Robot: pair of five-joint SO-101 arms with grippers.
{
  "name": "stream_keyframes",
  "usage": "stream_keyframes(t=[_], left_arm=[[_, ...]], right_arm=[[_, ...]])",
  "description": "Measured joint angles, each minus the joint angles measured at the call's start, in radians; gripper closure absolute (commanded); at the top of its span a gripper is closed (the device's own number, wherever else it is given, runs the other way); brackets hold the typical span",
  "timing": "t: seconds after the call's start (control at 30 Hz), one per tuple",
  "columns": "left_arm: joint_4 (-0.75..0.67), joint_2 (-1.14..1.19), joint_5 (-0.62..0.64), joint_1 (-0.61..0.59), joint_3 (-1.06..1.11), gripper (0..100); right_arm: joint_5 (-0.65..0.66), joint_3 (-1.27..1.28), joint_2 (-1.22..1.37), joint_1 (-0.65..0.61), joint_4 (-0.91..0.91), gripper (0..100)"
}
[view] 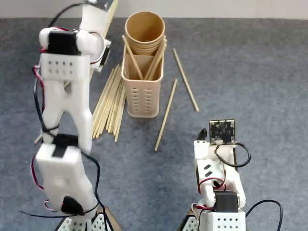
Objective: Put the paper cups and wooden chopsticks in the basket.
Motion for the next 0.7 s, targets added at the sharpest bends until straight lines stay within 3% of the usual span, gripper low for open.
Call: stream_keyframes(t=[0.37,0.7], left_arm=[[-0.292,-0.279,0.140,0.227,0.000,100],[-0.072,-0.623,0.163,0.399,0.034,100]], right_arm=[[0.000,0.000,0.000,0.000,0.000,78.5],[0.000,0.000,0.000,0.000,0.000,78.5]])
